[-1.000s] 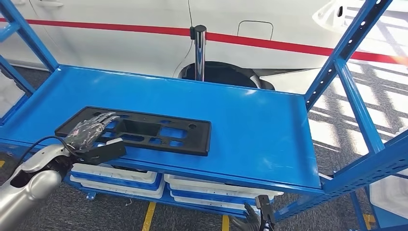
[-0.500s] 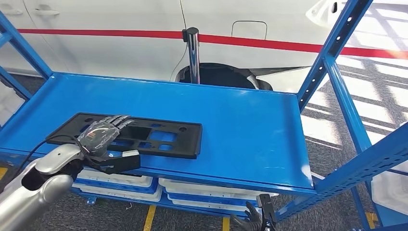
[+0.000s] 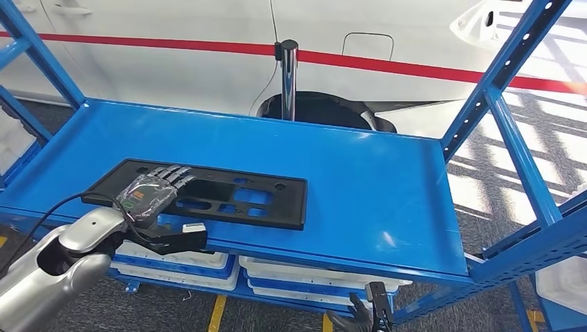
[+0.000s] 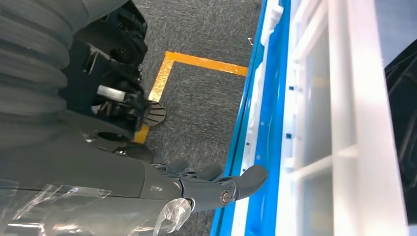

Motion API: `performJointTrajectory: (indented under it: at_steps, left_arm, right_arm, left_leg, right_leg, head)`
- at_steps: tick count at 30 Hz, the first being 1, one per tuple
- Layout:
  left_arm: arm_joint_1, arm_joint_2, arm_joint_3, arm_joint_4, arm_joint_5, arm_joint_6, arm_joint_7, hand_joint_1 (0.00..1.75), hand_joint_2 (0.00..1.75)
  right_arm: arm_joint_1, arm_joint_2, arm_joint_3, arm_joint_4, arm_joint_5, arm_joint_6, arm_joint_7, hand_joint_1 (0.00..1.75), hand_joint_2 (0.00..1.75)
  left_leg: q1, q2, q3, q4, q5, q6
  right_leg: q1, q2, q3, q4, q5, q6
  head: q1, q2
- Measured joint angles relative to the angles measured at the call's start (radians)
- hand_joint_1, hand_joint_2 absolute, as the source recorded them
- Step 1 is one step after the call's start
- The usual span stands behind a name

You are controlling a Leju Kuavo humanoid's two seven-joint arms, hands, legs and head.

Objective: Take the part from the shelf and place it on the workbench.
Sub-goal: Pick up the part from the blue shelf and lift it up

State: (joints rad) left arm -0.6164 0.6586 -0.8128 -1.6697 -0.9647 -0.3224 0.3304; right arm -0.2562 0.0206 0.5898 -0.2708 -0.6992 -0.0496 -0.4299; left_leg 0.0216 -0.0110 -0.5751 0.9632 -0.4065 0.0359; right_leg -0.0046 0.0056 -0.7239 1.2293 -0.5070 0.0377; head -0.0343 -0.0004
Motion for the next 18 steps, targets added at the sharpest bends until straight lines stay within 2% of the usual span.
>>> performJointTrajectory:
  at_steps: [2,3,4,7,9,10,12,13,14,15,18]
  left_arm:
    - [-0.002,0.003,-0.002,0.000,-0.022,-0.009,-0.002,0.00,1.75]
    - [-0.002,0.005,-0.004,0.000,-0.034,-0.011,-0.002,0.00,1.75]
    - [-0.003,0.008,-0.005,0.000,-0.047,-0.013,-0.003,0.00,1.75]
    - [-0.005,0.017,-0.006,0.000,-0.080,-0.019,-0.007,0.00,1.75]
    - [-0.007,0.027,-0.006,0.001,-0.094,-0.026,-0.012,0.00,1.75]
    - [-0.008,0.032,-0.007,0.001,-0.099,-0.028,-0.014,0.00,1.75]
    - [-0.006,0.038,-0.008,0.003,-0.107,-0.030,-0.016,0.00,1.75]
    - [-0.004,0.041,-0.010,0.004,-0.110,-0.031,-0.017,0.00,1.75]
    - [-0.002,0.043,-0.012,0.006,-0.111,-0.032,-0.017,0.00,1.75]
    - [-0.002,0.045,-0.013,0.007,-0.112,-0.032,-0.017,0.00,1.75]
    - [-0.005,0.055,-0.014,0.011,-0.113,-0.031,-0.018,0.00,1.75]
  right_arm:
    - [-0.001,0.000,0.000,0.000,0.000,0.000,0.000,0.00,1.75]
    - [-0.002,0.000,0.000,0.000,-0.001,0.000,0.000,0.00,1.75]
    - [-0.002,0.000,0.000,0.000,-0.001,0.000,0.000,0.00,1.75]
    - [-0.002,0.000,0.000,0.000,-0.003,0.000,0.000,0.00,1.75]
    - [-0.002,0.000,0.000,0.000,-0.003,0.000,0.000,0.00,1.75]
    - [-0.002,0.000,0.000,0.000,-0.003,0.000,0.000,0.00,1.75]
    - [-0.001,0.000,-0.001,0.000,-0.004,0.000,0.000,0.00,1.75]
    - [0.000,0.000,-0.001,0.000,-0.004,0.000,0.000,0.00,1.75]
    - [0.000,0.000,-0.001,0.000,-0.004,0.000,0.000,0.00,1.75]
    - [0.001,0.000,-0.001,0.000,-0.004,0.000,0.000,0.00,1.75]
    - [0.000,0.001,-0.001,0.000,-0.005,0.000,0.000,0.00,1.75]
  left_leg:
    - [-0.002,-0.002,0.005,0.000,-0.004,-0.004]
    - [-0.003,-0.002,0.007,0.000,-0.006,-0.007]
    - [-0.005,-0.003,0.008,0.000,-0.008,-0.012]
    - [-0.003,-0.003,0.007,-0.004,-0.011,-0.028]
    - [0.000,0.000,-0.011,0.034,-0.037,-0.038]
    - [0.001,0.002,-0.036,0.086,-0.065,-0.041]
    - [0.000,0.003,-0.106,0.231,-0.125,-0.047]
    - [0.000,0.003,-0.134,0.283,-0.138,-0.048]
    - [0.000,0.003,-0.146,0.300,-0.132,-0.048]
    - [-0.001,0.003,-0.136,0.269,-0.106,-0.047]
    - [-0.007,0.005,-0.042,0.055,-0.007,-0.033]
  right_leg:
    - [0.001,0.000,0.073,-0.153,0.069,-0.008]
    - [0.003,0.001,0.103,-0.215,0.090,-0.012]
    - [0.004,0.001,0.121,-0.253,0.100,-0.014]
    - [0.008,0.000,0.126,-0.268,0.103,-0.026]
    - [0.005,0.000,0.128,-0.274,0.108,-0.037]
    - [0.004,-0.001,0.128,-0.276,0.109,-0.042]
    - [0.006,0.000,0.128,-0.276,0.108,-0.047]
    - [0.008,0.000,0.129,-0.276,0.108,-0.048]
    - [0.009,0.000,0.129,-0.275,0.107,-0.049]
    - [0.010,0.001,0.130,-0.275,0.107,-0.048]
    - [0.014,0.002,0.132,-0.273,0.103,-0.044]
  head:
    - [0.000,0.000]
    - [0.000,0.000]
    - [0.000,0.000]
    - [0.000,0.000]
    - [-0.002,0.000]
    - [-0.004,0.000]
    - [-0.006,0.000]
    - [-0.006,0.000]
    - [-0.006,0.000]
    - [-0.006,0.000]
    - [-0.006,0.000]
